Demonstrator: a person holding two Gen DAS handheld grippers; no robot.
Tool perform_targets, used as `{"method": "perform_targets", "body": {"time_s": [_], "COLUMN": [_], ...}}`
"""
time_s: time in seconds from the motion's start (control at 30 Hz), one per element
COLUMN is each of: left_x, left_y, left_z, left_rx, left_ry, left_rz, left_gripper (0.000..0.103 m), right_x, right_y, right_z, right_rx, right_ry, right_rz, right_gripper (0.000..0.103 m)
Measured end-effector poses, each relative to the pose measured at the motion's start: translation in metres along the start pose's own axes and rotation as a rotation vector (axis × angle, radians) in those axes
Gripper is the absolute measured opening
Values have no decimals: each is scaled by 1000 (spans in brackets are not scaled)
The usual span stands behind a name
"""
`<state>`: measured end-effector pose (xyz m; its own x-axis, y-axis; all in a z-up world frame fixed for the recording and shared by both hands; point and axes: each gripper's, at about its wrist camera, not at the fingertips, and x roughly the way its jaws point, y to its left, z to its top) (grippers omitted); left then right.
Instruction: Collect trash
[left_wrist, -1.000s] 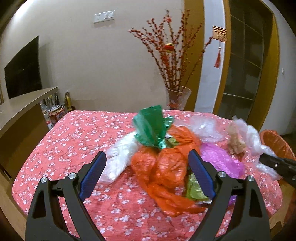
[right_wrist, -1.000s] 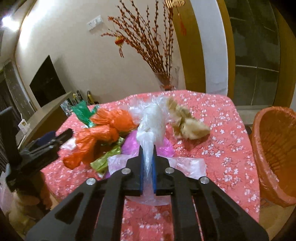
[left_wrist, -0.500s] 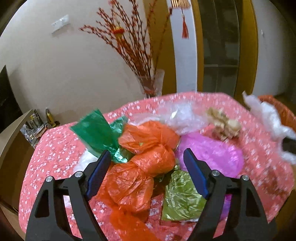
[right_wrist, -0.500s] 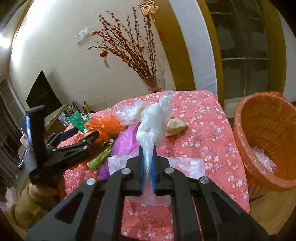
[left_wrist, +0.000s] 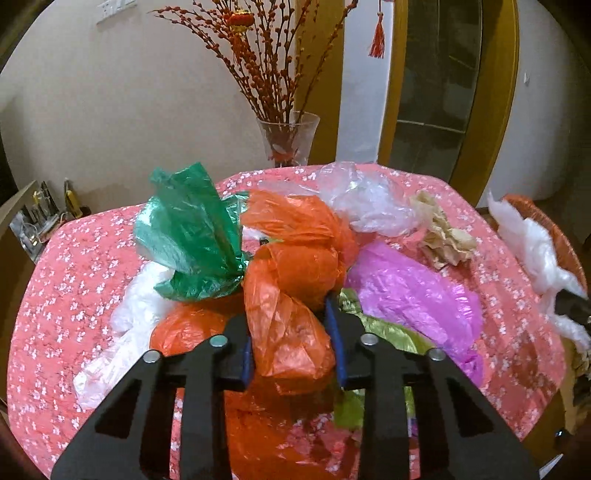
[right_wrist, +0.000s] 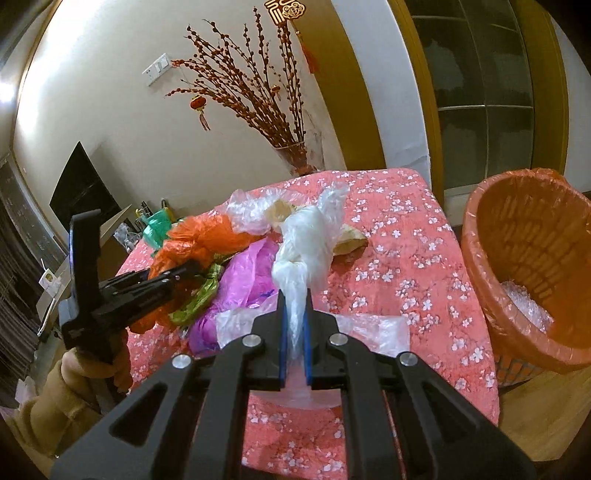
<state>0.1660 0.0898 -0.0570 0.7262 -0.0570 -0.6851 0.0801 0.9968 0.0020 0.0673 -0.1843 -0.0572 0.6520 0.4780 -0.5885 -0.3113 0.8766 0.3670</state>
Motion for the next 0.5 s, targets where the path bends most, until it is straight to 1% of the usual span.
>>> {"method": "perform_targets", "body": {"time_s": [0.07,0.37,0.5], "left_x": [-6,-39,-36], "left_y": [0,1,0], "left_z": [0,5,5], "left_rx": [-10,-64,-60], "left_ry": [-14,-82,-85], "left_rz": [-16,-100,-92], "left_gripper": [28,28,28], "right_x": [-1,-5,-5], "right_y": [-1,-3,-7], "right_z": [0,-1,-5], "right_rx": [2,5,17], "right_ry": [-1,-6,-2], "right_rz": [-2,-7,-2], "right_gripper": [8,8,8]}}
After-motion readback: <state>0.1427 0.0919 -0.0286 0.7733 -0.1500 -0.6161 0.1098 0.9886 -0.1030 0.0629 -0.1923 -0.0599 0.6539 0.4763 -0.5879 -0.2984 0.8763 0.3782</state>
